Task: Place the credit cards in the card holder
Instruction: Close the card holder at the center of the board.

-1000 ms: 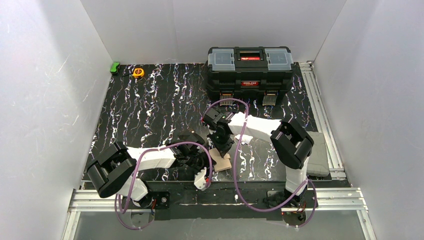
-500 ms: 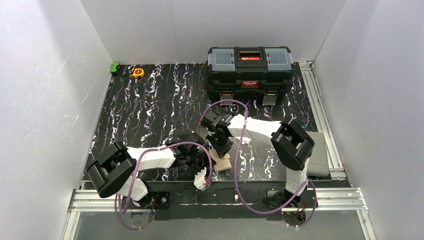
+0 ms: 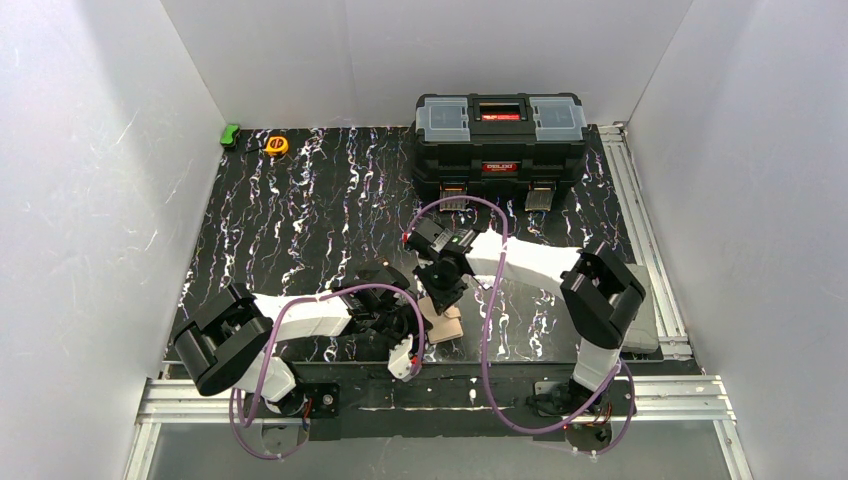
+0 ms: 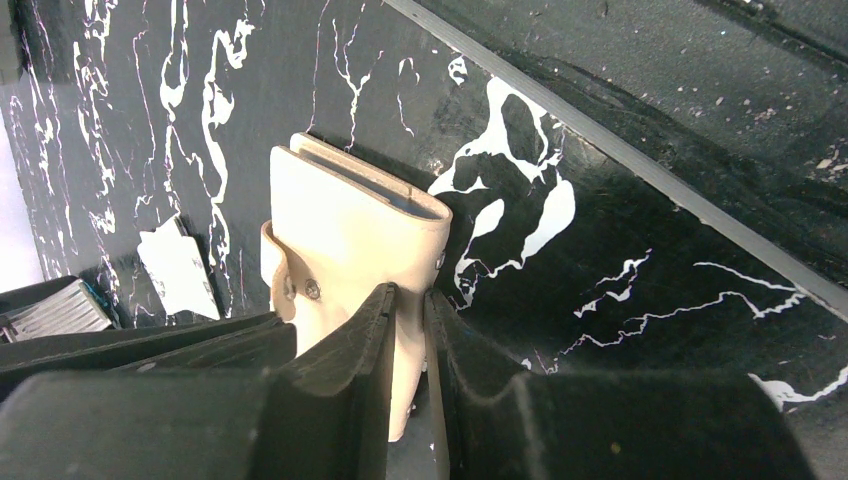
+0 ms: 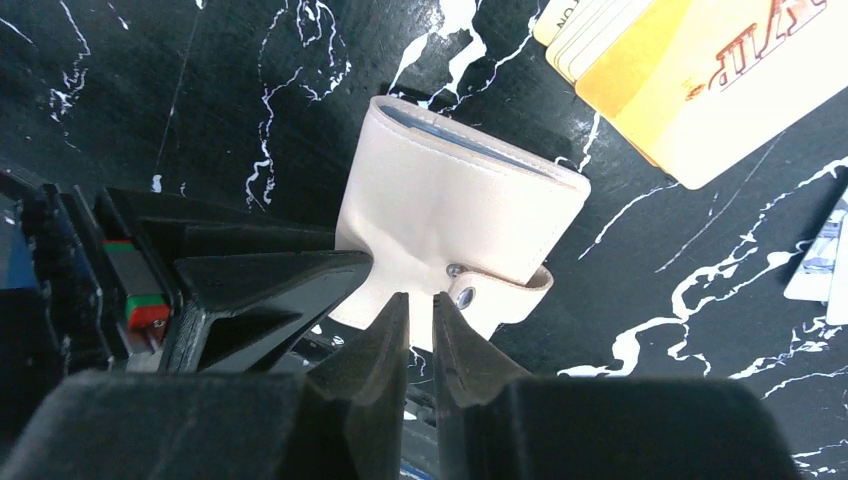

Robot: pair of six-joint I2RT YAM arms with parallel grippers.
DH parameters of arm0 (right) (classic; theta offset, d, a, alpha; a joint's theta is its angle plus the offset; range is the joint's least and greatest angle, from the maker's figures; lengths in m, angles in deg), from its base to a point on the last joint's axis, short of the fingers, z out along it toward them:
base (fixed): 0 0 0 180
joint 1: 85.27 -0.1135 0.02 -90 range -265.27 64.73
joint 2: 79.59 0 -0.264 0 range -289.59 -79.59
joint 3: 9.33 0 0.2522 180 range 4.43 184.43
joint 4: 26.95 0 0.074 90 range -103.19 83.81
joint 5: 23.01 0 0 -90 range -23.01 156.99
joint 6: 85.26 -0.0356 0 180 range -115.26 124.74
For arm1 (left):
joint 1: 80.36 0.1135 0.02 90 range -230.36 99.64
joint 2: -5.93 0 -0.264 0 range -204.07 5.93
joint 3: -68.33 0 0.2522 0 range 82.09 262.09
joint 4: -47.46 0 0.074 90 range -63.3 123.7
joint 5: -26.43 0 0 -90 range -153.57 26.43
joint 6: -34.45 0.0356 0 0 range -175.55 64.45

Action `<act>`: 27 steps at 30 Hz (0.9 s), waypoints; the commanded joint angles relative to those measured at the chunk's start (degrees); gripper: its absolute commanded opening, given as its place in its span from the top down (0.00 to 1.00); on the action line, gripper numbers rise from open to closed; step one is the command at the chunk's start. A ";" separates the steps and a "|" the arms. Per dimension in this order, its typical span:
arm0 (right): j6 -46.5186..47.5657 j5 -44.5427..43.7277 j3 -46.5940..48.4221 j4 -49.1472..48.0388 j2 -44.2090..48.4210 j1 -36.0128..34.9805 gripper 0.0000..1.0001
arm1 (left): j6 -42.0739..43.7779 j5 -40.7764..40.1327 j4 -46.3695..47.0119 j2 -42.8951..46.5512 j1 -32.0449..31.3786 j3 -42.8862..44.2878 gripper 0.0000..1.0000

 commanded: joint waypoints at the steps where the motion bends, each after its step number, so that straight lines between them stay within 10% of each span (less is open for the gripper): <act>1: -0.76 -1.38 0.85 0.17 2.34 0.34 0.80 | -1.10 -4.90 -8.03 -1.89 0.29 -2.24 0.86; 27: -0.55 -3.39 0.30 3.16 0.79 0.30 0.73 | -1.89 -4.81 -7.58 -1.67 0.31 -2.56 0.86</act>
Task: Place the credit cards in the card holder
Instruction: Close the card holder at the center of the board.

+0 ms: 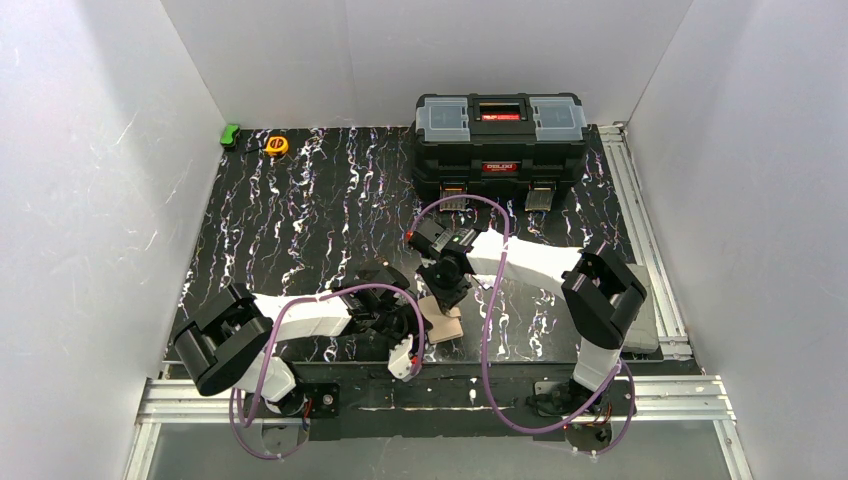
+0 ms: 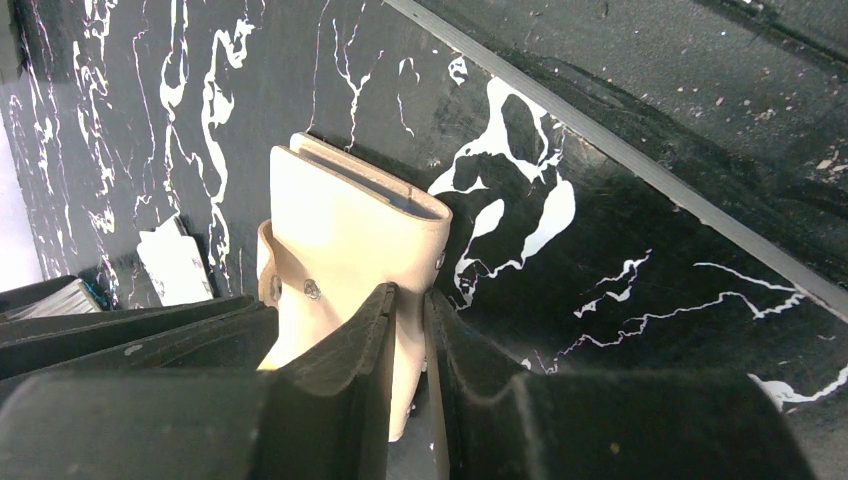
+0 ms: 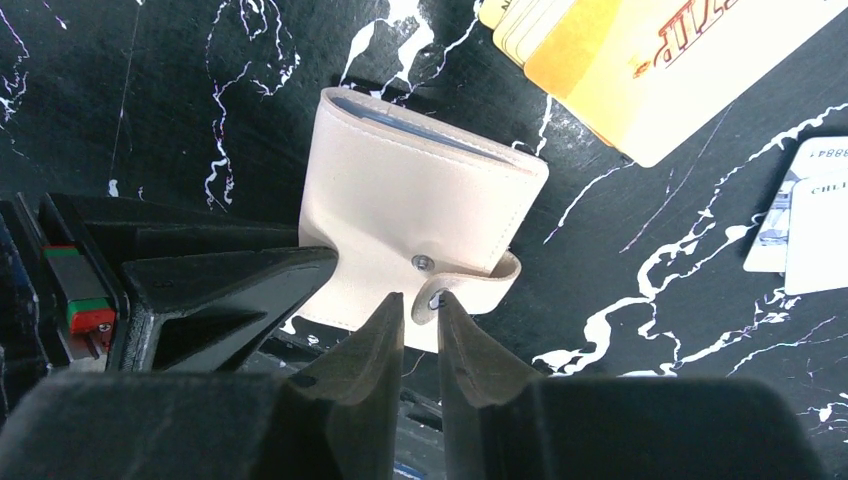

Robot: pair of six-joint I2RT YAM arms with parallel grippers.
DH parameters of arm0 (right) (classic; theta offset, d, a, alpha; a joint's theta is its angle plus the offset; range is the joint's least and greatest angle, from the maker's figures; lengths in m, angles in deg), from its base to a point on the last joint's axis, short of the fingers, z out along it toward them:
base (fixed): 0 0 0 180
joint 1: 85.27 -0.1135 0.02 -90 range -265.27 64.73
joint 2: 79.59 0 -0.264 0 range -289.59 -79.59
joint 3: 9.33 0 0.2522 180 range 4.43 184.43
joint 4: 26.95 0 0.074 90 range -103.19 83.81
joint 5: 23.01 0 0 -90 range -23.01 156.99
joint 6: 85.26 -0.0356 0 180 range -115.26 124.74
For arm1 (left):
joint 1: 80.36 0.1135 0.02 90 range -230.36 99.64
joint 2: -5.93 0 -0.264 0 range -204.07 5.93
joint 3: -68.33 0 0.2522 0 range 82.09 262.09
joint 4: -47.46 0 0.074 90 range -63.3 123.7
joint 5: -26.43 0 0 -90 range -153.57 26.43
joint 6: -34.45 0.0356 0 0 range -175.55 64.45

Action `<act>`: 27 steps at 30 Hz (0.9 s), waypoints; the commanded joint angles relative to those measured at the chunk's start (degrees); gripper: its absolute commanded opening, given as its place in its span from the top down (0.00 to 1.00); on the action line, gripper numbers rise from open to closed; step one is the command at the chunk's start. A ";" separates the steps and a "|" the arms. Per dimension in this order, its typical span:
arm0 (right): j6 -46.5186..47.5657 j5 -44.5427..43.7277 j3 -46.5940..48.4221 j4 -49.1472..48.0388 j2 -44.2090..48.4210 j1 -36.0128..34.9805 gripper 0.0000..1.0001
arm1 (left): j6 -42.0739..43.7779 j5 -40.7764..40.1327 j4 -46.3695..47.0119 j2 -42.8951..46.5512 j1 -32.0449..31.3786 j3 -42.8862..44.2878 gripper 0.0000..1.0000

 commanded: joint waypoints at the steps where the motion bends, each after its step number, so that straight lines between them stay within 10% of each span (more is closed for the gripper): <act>1: -0.38 -0.18 0.47 1.84 -0.18 0.17 0.72 | -1.78 -4.81 -7.61 -1.65 0.33 -2.49 0.86; 27: -0.53 -0.86 1.50 0.72 -0.20 0.01 0.98 | -2.31 -5.42 -8.13 -1.53 0.32 -2.22 0.87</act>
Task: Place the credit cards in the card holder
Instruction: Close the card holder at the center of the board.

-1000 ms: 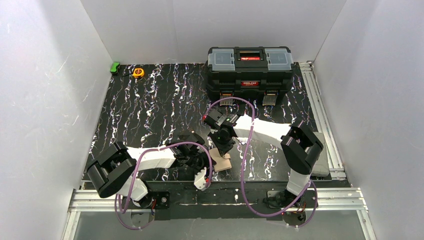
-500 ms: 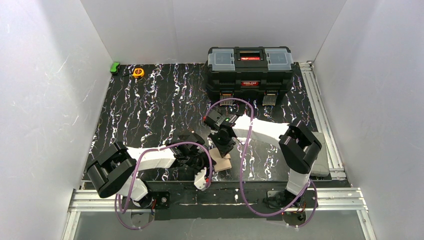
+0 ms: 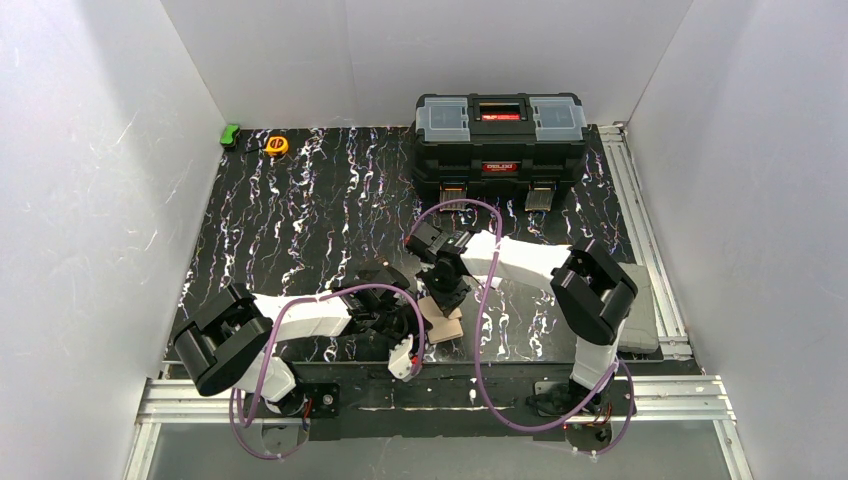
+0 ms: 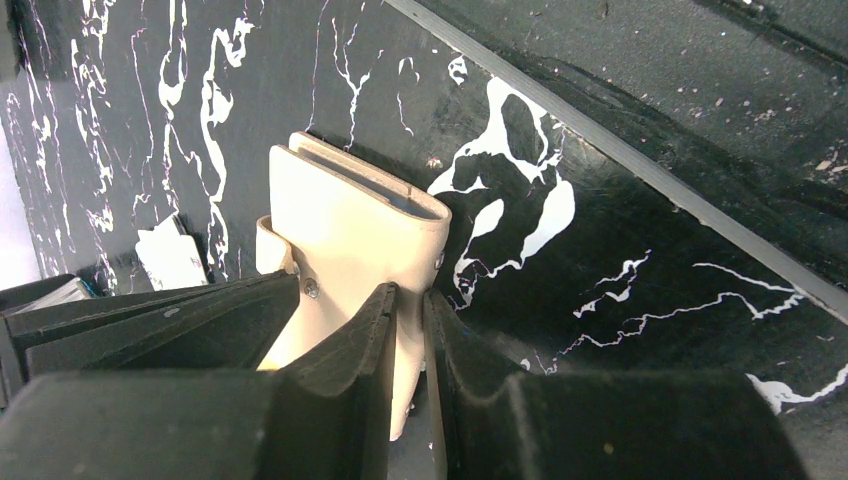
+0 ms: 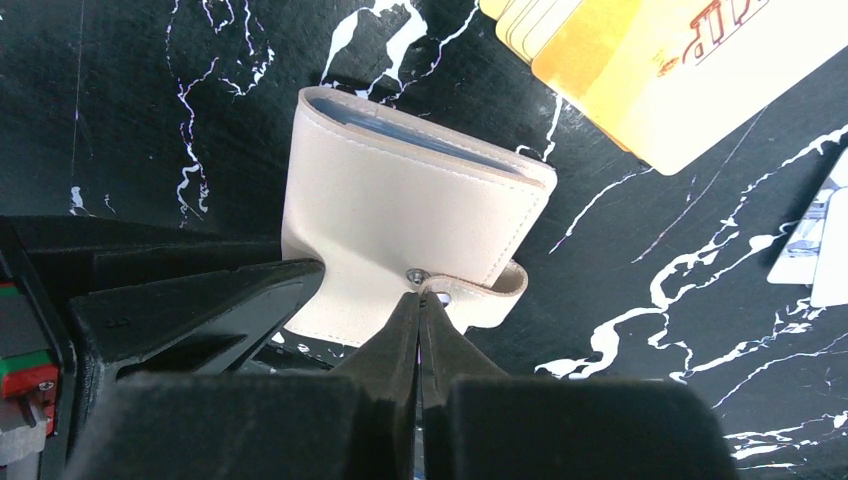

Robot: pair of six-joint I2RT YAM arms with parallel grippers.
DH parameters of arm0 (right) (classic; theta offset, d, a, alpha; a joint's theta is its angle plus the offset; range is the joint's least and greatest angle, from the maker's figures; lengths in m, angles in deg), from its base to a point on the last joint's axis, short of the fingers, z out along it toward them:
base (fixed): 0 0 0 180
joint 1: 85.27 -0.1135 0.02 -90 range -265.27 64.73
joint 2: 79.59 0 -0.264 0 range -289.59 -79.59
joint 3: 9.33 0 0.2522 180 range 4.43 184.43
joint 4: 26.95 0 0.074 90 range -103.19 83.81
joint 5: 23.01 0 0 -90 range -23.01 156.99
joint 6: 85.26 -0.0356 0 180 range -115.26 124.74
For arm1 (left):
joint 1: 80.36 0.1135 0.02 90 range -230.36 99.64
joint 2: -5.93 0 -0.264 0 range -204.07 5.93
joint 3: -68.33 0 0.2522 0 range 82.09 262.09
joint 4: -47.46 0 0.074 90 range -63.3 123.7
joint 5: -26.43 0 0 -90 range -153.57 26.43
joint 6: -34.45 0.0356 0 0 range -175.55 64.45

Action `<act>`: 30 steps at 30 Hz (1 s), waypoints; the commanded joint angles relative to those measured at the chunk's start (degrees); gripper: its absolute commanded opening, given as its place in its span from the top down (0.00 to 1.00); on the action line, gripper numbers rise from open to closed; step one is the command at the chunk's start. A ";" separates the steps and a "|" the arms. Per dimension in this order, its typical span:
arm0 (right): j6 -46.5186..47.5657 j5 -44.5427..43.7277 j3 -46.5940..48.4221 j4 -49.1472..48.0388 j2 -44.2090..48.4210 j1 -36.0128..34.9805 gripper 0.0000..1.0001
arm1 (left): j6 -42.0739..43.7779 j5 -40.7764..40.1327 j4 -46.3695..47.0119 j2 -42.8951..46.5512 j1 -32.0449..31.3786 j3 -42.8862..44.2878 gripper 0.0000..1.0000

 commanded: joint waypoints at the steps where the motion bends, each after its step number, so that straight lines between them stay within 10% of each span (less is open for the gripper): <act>1: -0.50 -1.06 1.46 0.19 2.51 0.01 0.99 | -2.10 -5.16 -8.10 -1.59 0.34 -2.22 0.87; 30: 0.84 3.64 2.44 -1.47 -1.27 0.05 0.99 | -2.18 -5.25 -6.98 -1.24 0.38 -3.01 0.87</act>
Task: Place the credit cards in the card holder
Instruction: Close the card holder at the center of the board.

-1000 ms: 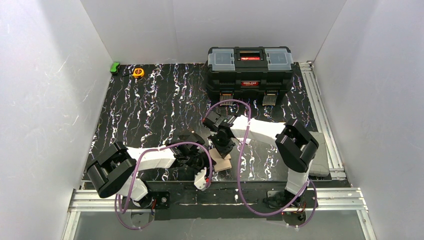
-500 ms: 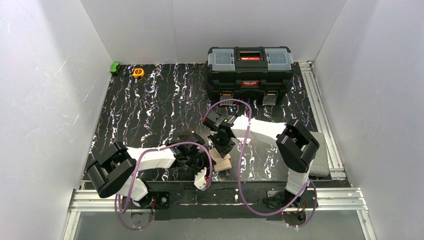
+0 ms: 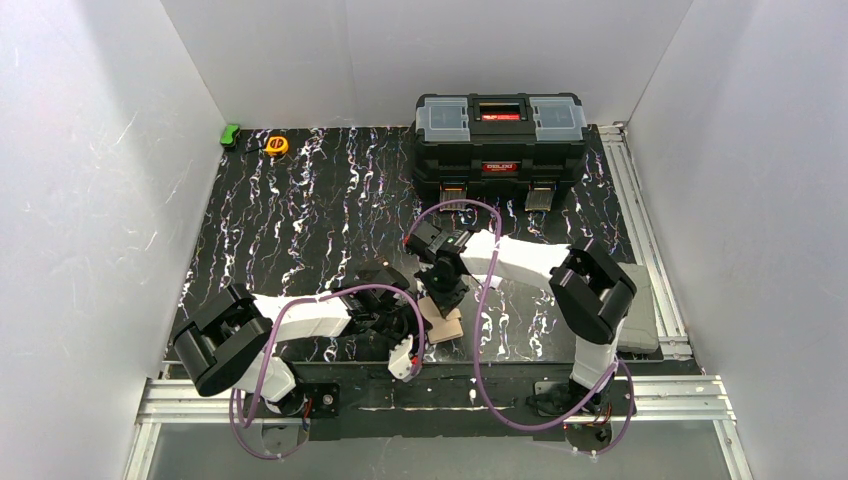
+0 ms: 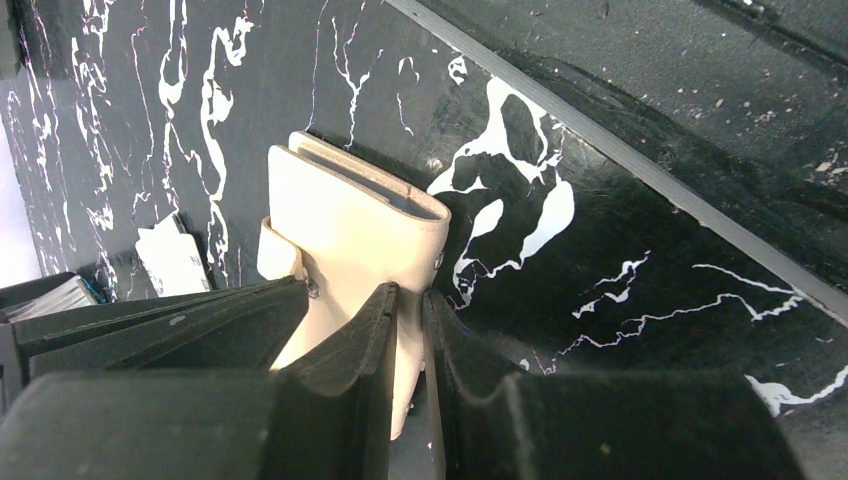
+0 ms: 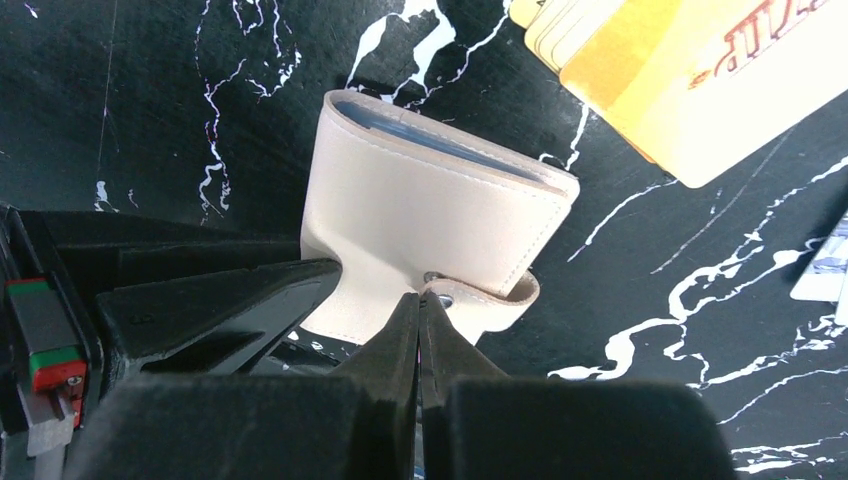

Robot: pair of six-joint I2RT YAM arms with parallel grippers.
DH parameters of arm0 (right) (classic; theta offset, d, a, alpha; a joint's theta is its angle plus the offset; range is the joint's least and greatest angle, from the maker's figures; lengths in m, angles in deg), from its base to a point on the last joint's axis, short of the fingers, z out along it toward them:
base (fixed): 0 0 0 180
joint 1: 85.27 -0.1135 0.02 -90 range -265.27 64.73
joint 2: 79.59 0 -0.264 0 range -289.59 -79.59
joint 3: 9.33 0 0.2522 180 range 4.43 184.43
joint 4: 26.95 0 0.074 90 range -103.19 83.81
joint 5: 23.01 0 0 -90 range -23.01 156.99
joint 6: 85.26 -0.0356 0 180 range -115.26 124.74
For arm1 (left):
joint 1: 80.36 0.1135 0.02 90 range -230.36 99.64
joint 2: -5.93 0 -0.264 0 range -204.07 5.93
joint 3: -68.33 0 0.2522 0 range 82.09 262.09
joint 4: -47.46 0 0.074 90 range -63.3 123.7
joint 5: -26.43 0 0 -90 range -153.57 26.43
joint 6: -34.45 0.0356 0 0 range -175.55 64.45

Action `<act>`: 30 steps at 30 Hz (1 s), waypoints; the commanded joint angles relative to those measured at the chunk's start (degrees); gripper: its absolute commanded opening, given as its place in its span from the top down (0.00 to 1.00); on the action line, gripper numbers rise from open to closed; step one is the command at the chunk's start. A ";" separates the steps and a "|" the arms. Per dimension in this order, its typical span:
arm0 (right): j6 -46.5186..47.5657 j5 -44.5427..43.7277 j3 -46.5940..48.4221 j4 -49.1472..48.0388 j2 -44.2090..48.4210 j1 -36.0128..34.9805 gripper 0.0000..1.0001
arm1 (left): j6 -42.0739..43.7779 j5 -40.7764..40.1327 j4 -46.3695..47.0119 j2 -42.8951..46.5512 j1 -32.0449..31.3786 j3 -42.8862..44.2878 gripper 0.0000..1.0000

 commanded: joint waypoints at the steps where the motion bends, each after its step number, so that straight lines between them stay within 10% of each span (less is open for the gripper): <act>1: 0.59 1.56 2.22 -0.95 -1.40 0.01 0.99 | -1.96 -5.18 -7.34 -1.39 0.43 -2.73 0.87; 24: -0.14 7.80 -2.25 -6.60 3.51 5.04 0.99 | -2.30 -5.61 -8.10 -1.15 0.42 -2.62 0.87; 30: -1.61 12.21 -5.81 -10.21 9.72 7.34 0.66 | -2.88 -6.30 -9.38 -1.19 0.41 -1.90 0.88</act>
